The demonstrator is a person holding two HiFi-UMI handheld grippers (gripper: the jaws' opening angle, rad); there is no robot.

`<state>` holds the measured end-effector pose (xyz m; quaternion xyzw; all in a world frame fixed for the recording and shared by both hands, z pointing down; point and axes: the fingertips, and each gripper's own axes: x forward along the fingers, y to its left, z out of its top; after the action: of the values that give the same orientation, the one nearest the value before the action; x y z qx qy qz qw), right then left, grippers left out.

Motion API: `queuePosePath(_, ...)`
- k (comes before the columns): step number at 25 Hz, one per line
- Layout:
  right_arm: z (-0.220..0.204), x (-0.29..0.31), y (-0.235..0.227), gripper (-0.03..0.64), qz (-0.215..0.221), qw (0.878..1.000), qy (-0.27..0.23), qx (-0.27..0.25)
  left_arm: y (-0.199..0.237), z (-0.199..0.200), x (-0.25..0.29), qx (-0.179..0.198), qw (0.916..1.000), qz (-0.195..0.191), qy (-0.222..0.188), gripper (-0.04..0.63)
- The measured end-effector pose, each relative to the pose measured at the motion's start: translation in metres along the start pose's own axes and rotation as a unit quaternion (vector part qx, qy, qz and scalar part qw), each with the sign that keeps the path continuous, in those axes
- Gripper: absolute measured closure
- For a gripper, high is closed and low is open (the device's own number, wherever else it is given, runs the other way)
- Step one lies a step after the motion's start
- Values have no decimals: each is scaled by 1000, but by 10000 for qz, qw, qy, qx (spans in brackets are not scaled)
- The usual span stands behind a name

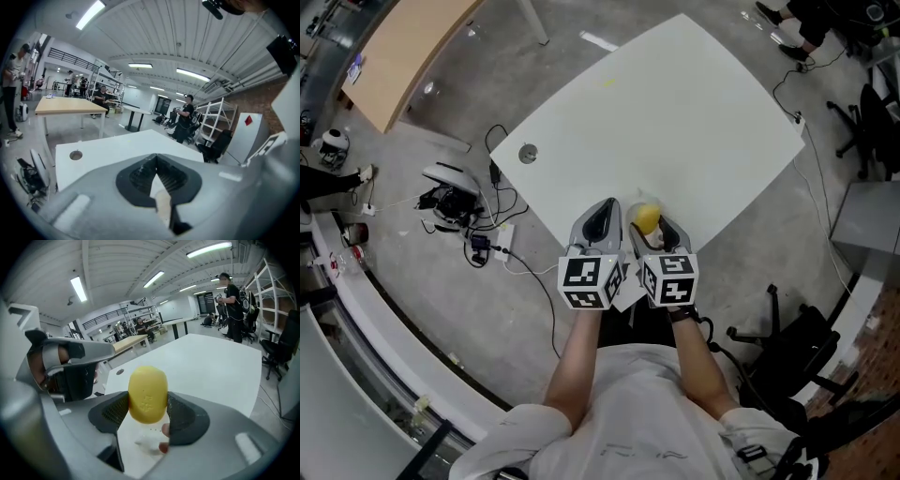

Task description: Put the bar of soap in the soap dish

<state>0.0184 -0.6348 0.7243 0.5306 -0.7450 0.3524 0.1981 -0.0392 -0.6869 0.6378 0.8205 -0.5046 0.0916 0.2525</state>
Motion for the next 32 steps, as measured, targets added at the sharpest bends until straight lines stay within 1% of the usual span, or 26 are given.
queuePosePath(8,-32,22,1,354,-37,9984,563,-16,14,-19,3,-140,9996,104,218,595)
queuePosePath(13,-37,28,-2,353,-134,9977,656,134,20,-20,2,-199,9994,154,229,595)
queuePosePath(19,-44,32,-6,353,-259,9956,888,131,21,-24,-1,-217,9992,182,271,595)
queuePosePath(21,-41,30,-9,359,-370,9958,828,132,20,-21,-3,-211,9993,167,247,595)
queuePosePath(22,-37,28,-9,394,-411,9962,757,132,19,-20,-4,-209,9994,155,227,595)
queuePosePath(23,-33,26,-9,400,-420,9967,684,125,18,-18,-5,-206,9995,143,204,595)
queuePosePath(26,-21,21,-5,400,-369,9981,496,63,14,-15,-7,-191,9997,101,146,595)
queuePosePath(29,-7,10,-1,423,-335,9991,258,10,7,-8,-10,-153,9999,40,70,595)
queuePosePath(32,13,-6,4,456,-361,9992,-78,-146,-1,7,-19,-74,9999,-21,-111,595)
